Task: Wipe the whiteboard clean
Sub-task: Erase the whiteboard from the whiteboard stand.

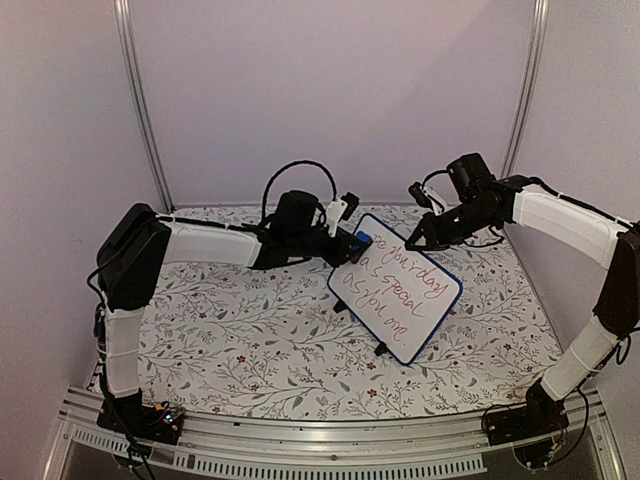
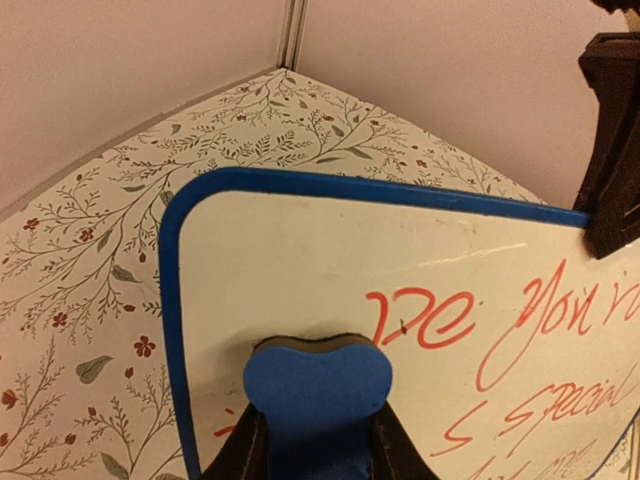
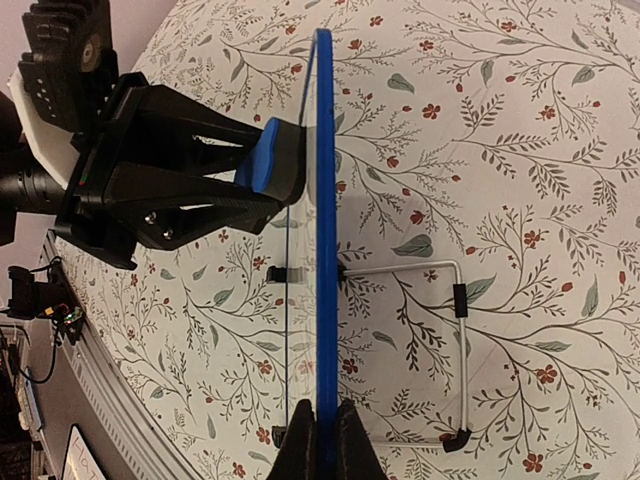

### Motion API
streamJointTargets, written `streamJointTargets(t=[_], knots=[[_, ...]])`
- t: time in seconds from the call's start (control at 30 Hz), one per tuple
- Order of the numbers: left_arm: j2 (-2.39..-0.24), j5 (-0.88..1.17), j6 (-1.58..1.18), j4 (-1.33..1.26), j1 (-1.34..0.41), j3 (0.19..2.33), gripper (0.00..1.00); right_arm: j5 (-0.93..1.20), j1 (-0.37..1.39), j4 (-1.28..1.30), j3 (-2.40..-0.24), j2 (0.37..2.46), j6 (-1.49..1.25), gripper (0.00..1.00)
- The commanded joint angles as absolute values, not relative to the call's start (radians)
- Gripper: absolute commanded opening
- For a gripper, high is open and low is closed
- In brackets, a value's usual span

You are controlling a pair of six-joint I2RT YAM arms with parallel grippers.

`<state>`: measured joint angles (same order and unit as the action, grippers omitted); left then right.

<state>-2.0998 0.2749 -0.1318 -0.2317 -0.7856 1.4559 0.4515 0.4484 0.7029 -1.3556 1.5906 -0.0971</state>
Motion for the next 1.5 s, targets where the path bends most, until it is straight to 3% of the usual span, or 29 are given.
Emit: streamJointTargets(t=[0.0,1.07,1.47], knots=[[-2.102,0.266,-0.134,-0.182,-0.809,1.416,0.00,0.520,0.470,0.732,-1.348,1.566,-0.067,0.00],[-2.064,0.308,-0.100,-0.217,-0.822,1.349,0.00,0.518,0.470,0.732,-1.343,1.560,-0.064,0.00],[-2.117,0.285,-0.080,-0.181,-0.834,1.501,0.00,0.525,0.472,0.732,-1.342,1.565,-0.065,0.00]])
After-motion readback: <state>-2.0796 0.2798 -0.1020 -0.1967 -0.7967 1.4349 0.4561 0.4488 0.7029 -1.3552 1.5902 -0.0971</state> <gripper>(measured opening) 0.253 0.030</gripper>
